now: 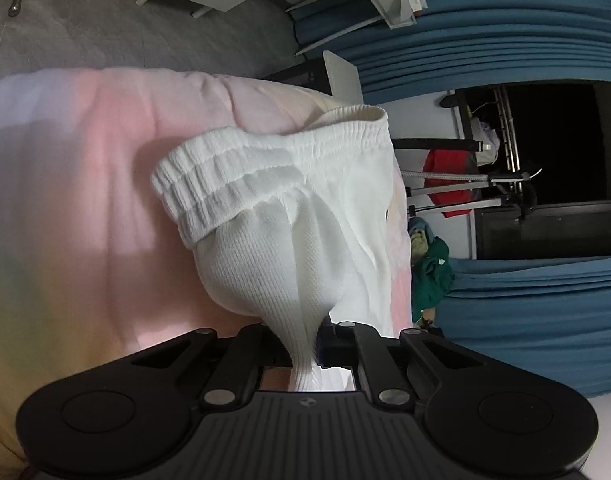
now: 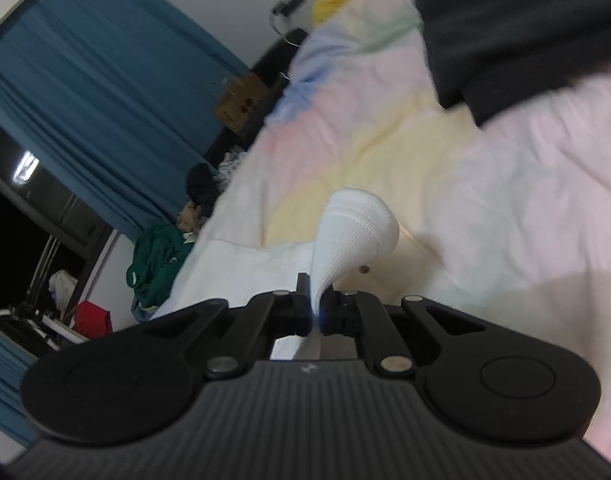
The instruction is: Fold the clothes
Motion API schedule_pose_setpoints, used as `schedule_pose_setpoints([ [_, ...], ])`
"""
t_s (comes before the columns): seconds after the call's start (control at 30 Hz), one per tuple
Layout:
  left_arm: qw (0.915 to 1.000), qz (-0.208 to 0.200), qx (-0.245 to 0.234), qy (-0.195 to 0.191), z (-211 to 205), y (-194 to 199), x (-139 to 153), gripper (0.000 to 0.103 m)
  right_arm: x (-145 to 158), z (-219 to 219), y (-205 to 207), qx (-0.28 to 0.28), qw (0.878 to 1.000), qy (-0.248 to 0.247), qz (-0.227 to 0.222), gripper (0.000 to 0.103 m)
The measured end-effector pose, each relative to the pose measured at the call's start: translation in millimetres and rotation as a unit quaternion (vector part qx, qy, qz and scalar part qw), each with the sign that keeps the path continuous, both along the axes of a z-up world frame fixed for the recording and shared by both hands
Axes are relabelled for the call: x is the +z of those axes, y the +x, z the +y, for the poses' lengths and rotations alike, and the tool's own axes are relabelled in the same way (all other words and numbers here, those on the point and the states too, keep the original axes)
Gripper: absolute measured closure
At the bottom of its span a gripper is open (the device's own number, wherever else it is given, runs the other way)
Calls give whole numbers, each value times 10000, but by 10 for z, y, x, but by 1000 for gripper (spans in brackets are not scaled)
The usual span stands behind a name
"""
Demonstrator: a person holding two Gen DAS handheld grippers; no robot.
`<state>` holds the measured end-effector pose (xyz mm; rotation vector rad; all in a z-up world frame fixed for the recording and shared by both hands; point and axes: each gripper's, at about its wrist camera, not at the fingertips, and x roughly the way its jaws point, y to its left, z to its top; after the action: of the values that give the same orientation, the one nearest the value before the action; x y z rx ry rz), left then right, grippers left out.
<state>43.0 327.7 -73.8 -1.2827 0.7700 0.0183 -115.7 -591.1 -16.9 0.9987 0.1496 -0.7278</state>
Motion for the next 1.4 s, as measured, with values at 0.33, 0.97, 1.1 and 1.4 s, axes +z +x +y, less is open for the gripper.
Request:
schedule_pose_setpoints([
  [0.33,9989,-116,-150,439,-27,1085,849,96,641,-238,1055,159,9990,-361,221,98],
  [0.97,9831,87,-894,1595,-516,3560,72,89,-198,-440,3921,423,9558,-1904,2202,95],
  [1.1,9790,-324,-1033,1727,-516,3340,205,83,-175,-575,3765,954,9745,-1044,1744,83],
  [1.4,9799,-1016,-858,1488,-570,2101,535,45,-27,-115,2379,1069,9918,-643,291,32],
])
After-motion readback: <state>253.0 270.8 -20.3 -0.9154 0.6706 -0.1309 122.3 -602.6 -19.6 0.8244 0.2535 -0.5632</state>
